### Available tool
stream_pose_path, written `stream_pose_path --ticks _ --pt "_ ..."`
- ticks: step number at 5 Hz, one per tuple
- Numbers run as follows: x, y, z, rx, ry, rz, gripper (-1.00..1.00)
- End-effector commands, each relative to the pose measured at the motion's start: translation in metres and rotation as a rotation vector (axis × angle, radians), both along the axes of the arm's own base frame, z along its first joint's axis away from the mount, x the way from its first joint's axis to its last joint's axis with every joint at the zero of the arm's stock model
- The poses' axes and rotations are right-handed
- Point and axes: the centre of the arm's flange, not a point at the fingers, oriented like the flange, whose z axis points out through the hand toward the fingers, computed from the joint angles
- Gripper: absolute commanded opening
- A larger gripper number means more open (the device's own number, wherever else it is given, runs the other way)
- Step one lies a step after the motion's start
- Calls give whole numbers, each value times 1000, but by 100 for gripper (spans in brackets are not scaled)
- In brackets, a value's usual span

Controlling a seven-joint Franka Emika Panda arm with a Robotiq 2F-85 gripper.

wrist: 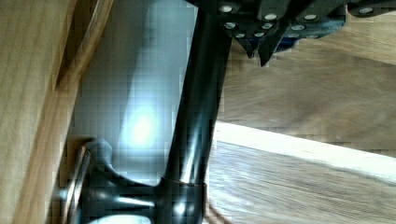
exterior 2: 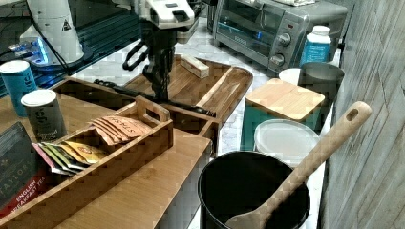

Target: Close the drawer.

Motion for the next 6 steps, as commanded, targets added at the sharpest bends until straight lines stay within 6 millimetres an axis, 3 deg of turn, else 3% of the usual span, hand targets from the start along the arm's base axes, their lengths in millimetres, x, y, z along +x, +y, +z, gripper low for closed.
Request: stream_pose_path --ticks 1,2,6 --pt "-28 -207 92 -276 -212 -309 -100" --pt "-34 -197 93 -330 -182 -381 -100" --pt "-33 -197 93 -330 -182 -380 -100"
